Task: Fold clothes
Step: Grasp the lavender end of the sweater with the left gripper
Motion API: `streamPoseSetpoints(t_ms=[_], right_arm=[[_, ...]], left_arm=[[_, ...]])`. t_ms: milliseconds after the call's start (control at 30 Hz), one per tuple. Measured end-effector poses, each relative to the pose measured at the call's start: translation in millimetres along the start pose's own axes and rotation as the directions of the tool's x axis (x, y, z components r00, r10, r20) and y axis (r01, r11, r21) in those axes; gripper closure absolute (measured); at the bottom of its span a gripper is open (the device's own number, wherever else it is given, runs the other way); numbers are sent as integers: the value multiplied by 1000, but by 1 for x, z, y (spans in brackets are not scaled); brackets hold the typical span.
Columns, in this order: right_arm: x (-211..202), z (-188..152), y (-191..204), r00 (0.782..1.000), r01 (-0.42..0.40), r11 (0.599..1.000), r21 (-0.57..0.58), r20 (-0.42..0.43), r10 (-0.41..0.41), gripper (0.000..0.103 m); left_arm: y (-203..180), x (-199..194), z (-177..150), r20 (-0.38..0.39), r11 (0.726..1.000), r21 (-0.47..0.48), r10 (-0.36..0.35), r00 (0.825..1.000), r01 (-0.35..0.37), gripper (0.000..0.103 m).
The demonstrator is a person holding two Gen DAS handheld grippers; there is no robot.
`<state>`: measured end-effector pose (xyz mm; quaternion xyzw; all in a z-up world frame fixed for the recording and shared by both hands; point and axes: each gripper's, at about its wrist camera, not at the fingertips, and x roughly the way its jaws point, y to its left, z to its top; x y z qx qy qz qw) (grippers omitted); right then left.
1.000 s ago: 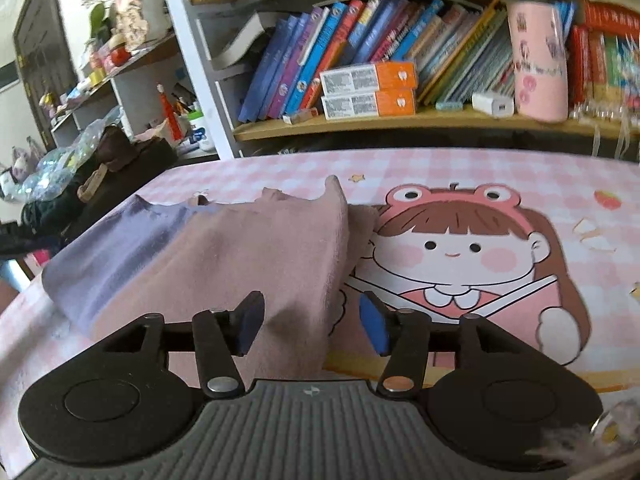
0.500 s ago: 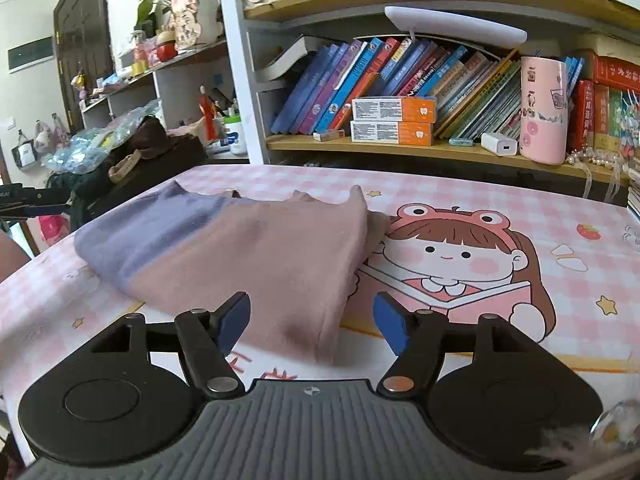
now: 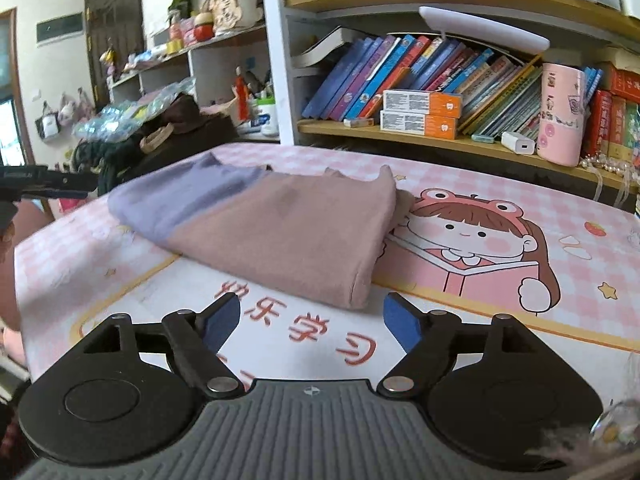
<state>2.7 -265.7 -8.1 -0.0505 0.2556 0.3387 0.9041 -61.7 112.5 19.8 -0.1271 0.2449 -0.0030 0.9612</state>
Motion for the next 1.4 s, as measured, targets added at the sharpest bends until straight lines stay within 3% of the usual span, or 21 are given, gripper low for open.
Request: streamPoseSetpoints(t_ms=[533,633,800,867,967,1133,1267,1400], right_arm=[[17,13,-5,998,-61,988,-143,-40,56,7],[24,16,-8,996,-76,982,-175,-52,68,1],[34,28,-15,993,-117,970,-214,-45,110,0],[39,34,-19,991,-132,963,-235,-38,126,0],[47,45,-28,991,-133,957,-258,-23,132,0],[60,59,-50,987,-159,959,-234,-16,160,0],[71,61,-65,983,-184,963,-197,-20,184,0],[80,56,-78,979,-205,969,-138,-20,204,0]], left_arm=[[2,10,-5,-52,989,-52,137,989,-140,10],[6,12,-4,-63,981,-92,163,985,-168,10],[18,20,-2,-115,964,-208,146,982,-168,10],[31,22,-2,-131,934,-325,109,985,-146,10],[48,24,-4,-116,864,-494,49,992,-100,10],[60,28,-7,-103,789,-605,56,993,-107,14],[69,36,-11,-112,733,-665,95,989,-146,54],[79,47,-13,-115,679,-715,124,986,-169,62]])
